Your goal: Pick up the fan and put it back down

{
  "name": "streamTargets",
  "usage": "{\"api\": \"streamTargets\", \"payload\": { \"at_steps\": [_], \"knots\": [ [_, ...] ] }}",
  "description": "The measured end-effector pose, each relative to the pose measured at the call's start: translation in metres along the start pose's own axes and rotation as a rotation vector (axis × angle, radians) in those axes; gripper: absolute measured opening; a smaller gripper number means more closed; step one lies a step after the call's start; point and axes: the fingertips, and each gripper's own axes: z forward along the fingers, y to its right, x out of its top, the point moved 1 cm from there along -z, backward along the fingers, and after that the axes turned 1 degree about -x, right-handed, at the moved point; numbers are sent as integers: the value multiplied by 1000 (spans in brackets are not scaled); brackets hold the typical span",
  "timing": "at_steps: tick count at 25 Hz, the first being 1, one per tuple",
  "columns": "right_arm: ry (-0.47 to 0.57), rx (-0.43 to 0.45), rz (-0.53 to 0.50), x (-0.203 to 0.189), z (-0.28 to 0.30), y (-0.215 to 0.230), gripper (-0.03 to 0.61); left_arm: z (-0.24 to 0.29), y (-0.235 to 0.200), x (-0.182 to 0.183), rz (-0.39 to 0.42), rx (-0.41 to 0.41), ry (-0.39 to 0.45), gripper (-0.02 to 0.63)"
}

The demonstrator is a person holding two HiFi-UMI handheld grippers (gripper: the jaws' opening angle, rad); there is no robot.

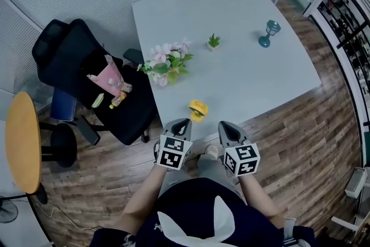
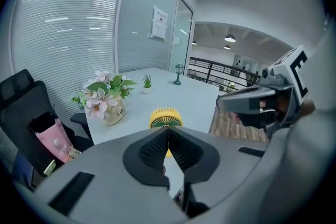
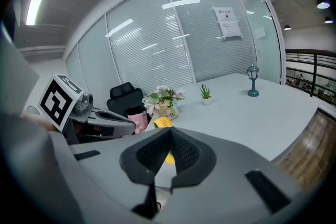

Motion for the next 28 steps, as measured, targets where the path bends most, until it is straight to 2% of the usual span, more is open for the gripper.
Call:
{"api": "streamTargets", "payload": {
  "at_steps": [28],
  "knots": [
    [31,-76,20,-12,-20,-38,3,-39,-3,-8,-24,-75,42,23]
  ]
}}
